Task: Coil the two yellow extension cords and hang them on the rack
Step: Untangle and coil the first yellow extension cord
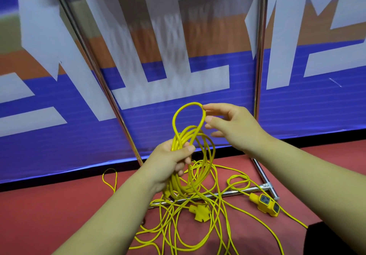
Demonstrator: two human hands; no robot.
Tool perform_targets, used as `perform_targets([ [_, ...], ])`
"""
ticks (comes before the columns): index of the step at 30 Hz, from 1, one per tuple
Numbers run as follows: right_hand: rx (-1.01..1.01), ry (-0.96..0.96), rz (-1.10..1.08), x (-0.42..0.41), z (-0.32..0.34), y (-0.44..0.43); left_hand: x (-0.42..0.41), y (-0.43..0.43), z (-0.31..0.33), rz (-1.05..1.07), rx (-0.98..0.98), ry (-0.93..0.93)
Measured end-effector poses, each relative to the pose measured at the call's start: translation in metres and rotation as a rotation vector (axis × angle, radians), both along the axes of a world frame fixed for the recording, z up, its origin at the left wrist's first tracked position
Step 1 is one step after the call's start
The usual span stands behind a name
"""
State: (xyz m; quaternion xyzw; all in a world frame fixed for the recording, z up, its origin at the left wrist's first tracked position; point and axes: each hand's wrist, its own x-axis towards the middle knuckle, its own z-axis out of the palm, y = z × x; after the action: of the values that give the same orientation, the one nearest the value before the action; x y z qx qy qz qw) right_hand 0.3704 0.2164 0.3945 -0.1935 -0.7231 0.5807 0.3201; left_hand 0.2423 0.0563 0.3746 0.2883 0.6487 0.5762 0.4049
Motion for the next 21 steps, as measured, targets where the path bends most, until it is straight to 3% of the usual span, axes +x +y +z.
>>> perform_targets([
  [2,0.244,-0.116,-0.027,0.004,-0.007,0.004,-0.005,-0.004,0.010,0.057,0.063,-0.105],
  [9,0.288,-0.375,0.270,0.004,-0.038,-0.015,-0.017,-0.018,0.041,0.152,0.243,-0.274],
  [21,0.098,-0.298,0.465,-0.017,-0.053,-0.053,-0.019,-0.031,0.054,0.182,0.374,-0.330],
])
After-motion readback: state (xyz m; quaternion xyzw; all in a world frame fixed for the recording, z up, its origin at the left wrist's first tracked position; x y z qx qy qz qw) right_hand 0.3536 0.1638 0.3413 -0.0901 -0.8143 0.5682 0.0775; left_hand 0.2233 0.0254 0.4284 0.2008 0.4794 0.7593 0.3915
